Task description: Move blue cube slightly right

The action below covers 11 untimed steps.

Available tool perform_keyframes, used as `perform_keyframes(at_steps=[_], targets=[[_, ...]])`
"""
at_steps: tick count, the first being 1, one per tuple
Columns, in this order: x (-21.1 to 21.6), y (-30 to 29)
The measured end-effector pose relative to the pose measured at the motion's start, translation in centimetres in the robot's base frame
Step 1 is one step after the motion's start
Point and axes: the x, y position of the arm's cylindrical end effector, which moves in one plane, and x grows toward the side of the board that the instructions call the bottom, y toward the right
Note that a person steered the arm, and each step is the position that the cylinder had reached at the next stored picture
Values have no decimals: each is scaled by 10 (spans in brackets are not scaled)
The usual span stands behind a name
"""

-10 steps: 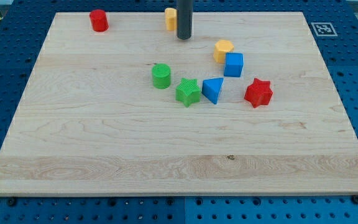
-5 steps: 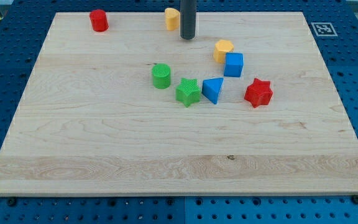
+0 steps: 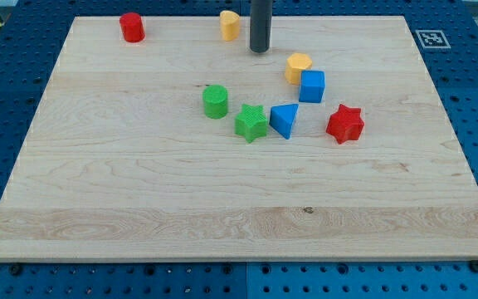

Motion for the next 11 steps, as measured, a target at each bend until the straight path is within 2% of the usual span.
perform_keyframes(at_steps=[5,7,10,11], targets=[[2,9],[57,-30],[123,13],[107,46]])
